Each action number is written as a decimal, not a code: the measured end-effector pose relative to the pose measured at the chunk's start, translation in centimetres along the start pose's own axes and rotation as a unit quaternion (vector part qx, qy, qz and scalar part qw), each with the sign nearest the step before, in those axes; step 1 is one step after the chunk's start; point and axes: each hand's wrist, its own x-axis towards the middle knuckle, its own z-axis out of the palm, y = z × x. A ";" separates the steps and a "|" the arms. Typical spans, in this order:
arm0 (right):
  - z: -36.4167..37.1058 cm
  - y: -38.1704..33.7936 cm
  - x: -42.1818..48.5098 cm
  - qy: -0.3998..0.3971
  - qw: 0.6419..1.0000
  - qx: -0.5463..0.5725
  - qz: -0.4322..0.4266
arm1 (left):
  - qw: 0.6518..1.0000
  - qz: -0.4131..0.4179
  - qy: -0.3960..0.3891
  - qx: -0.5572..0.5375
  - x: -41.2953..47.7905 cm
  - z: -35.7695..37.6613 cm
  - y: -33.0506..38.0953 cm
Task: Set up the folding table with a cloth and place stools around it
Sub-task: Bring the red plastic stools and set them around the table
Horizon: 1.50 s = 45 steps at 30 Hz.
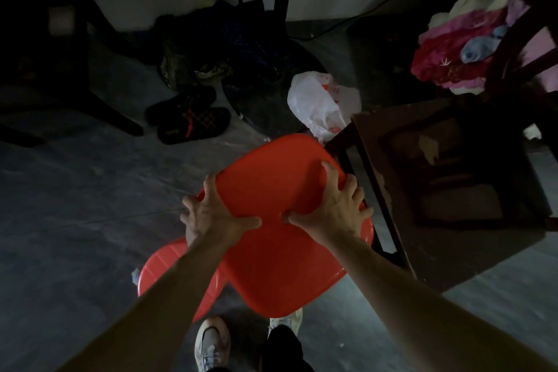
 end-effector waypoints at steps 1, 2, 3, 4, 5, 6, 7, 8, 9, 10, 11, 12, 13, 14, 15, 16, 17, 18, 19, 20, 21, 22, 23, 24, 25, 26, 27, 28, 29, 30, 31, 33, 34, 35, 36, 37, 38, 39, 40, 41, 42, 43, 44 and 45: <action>-0.1 0.0 -0.1 0.000 1.000 0.006 0.000 | 1.000 0.004 0.006 0.001 -0.2 0.1 0.0; -0.3 -0.1 -0.2 -0.001 1.000 0.011 0.000 | 1.000 0.007 0.010 0.003 -0.4 0.2 0.0; -0.6 -0.1 -0.5 0.001 1.000 0.015 0.002 | 1.000 0.011 0.012 0.002 -0.6 0.1 0.0; -0.8 -0.2 -0.7 0.006 1.000 0.019 0.003 | 1.000 0.019 0.013 0.001 -0.8 -0.2 0.0; -1.1 -0.2 -1.1 0.015 1.000 0.023 0.006 | 0.999 0.029 0.014 0.002 -0.9 -0.5 0.1; -1.5 -0.4 -1.5 0.026 0.999 0.027 0.009 | 0.999 0.040 0.017 0.005 -1.1 -1.0 0.2; -2.1 -0.6 -2.1 0.037 0.999 0.035 0.012 | 0.999 0.049 0.018 0.011 -1.5 -1.5 0.3; -2.7 -0.7 -2.9 0.048 0.998 0.045 0.013 | 0.998 0.060 0.020 0.016 -2.1 -2.3 0.6; -3.6 -0.9 -3.7 0.058 0.997 0.056 0.014 | 0.997 0.075 0.022 0.021 -2.9 -3.2 0.9; -4.7 -1.1 -4.6 0.067 0.996 0.064 0.013 | 0.995 0.090 0.025 0.027 -3.7 -4.2 1.4; -6.0 -1.5 -5.5 0.072 0.995 0.072 0.016 | 0.994 0.103 0.027 0.034 -4.6 -5.5 1.9; -7.5 -1.8 -6.5 0.076 0.994 0.081 0.024 | 0.992 0.115 0.025 0.043 -5.7 -6.7 2.4; -8.8 -2.1 -7.6 0.079 0.992 0.092 0.030 | 0.990 0.129 0.025 0.052 -6.7 -8.1 2.9; -10.2 -2.4 -8.7 0.085 0.990 0.104 0.033 | 0.987 0.146 0.031 0.061 -7.8 -9.5 3.4; -11.5 -2.8 -9.8 0.092 0.988 0.116 0.036 | 0.983 0.163 0.037 0.070 -8.8 -11.1 4.0; -12.8 -3.3 -11.0 0.102 0.986 0.126 0.040 | 0.980 0.177 0.042 0.078 -9.9 -12.6 4.4; -14.1 -3.8 -12.4 0.114 0.983 0.134 0.046 | 0.977 0.189 0.047 0.086 -11.1 -14.1 4.8; -15.4 -4.3 -13.9 0.126 0.981 0.142 0.051 | 0.974 0.202 0.052 0.091 -12.5 -15.6 5.1; -16.7 -4.8 -15.5 0.136 0.978 0.150 0.053 | 0.970 0.214 0.056 0.096 -14.1 -17.0 5.3; -17.9 -5.1 -17.1 0.144 0.976 0.157 0.053 | 0.967 0.228 0.060 0.101 -15.7 -18.3 5.5; -19.3 -5.3 -18.7 0.152 0.973 0.163 0.053 | 0.962 0.241 0.063 0.108 -17.4 -19.7 5.8; -20.7 -5.5 -20.3 0.159 0.971 0.168 0.055 | 0.958 0.253 0.065 0.116 -19.1 -21.1 6.1; -22.1 -5.7 -21.9 0.163 0.970 0.173 0.056 | 0.955 0.263 0.065 0.123 -20.8 -22.5 6.3; -23.4 -5.8 -23.4 0.168 0.968 0.180 0.057 | 0.950 0.276 0.069 0.130 -22.5 -23.9 6.7; -24.7 -5.8 -24.8 0.174 0.965 0.189 0.057 | 0.944 0.290 0.075 0.138 -24.0 -25.2 7.1; -25.9 -5.8 -26.2 0.183 0.961 0.200 0.060 | 0.937 0.306 0.080 0.146 -25.4 -26.6 7.6; -27.0 -5.8 -27.6 0.193 0.956 0.210 0.065 | 0.931 0.323 0.081 0.153 -26.8 -27.8 8.0; -28.1 -5.8 -29.0 0.202 0.952 0.219 0.071 | 0.925 0.337 0.080 0.158 -28.3 -28.8 8.4; -29.1 -5.7 -30.5 0.209 0.948 0.227 0.078 | 0.920 0.348 0.078 0.163 -29.8 -29.6 8.7; -30.0 -5.4 -32.0 0.216 0.944 0.235 0.084 | 0.915 0.359 0.077 0.167 -31.4 -30.3 8.9; -30.8 -4.9 -33.6 0.223 0.940 0.240 0.092 | 0.909 0.371 0.078 0.171 -33.0 -30.8 9.1; -32.2 -3.8 -36.6 0.240 0.934 0.244 0.105 | 0.899 0.393 0.078 0.177 -36.1 -31.4 9.3; -32.9 -3.2 -38.0 0.249 0.930 0.246 0.113 | 0.894 0.403 0.076 0.181 -37.5 -31.5 9.4; -33.5 -2.6 -39.3 0.258 0.926 0.248 0.121 | 0.887 0.417 0.074 0.184 -38.8 -31.5 9.6; -34.2 -1.9 -40.6 0.269 0.922 0.249 0.128 | 0.879 0.433 0.072 0.187 -40.1 -31.5 9.9; -34.9 -1.1 -41.9 0.278 0.917 0.250 0.137 | 0.871 0.448 0.069 0.191 -41.3 -31.4 10.2; -35.5 -0.3 -43.1 0.285 0.914 0.250 0.146 | 0.864 0.460 0.064 0.195 -42.5 -31.2 10.6; -36.1 0.6 -44.2 0.292 0.911 0.248 0.153 | 0.858 0.470 0.061 0.198 -43.7 -30.9 10.9; -36.6 1.6 -45.3 0.297 0.908 0.248 0.160 | 0.851 0.481 0.058 0.203 -45.0 -30.5 11.3; -37.1 2.8 -46.4 0.302 0.904 0.252 0.168 | 0.841 0.496 0.056 0.209 -46.3 -29.9 11.7; -37.5 4.0 -47.4 0.306 0.900 0.256 0.174 | 0.831 0.512 0.054 0.213 -47.6 -29.3 12.0; -37.8 5.3 -48.4 0.311 0.896 0.260 0.180 | 0.821 0.527 0.052 0.214 -48.9 -28.6 12.3; -38.1 6.7 -49.3 0.317 0.892 0.262 0.187 | 0.812 0.540 0.051 0.215 -50.1 -27.8 12.7; -38.3 8.1 -50.3 0.323 0.887 0.264 0.196 | 0.806 0.548 0.047 0.218 -51.4 -26.9 13.1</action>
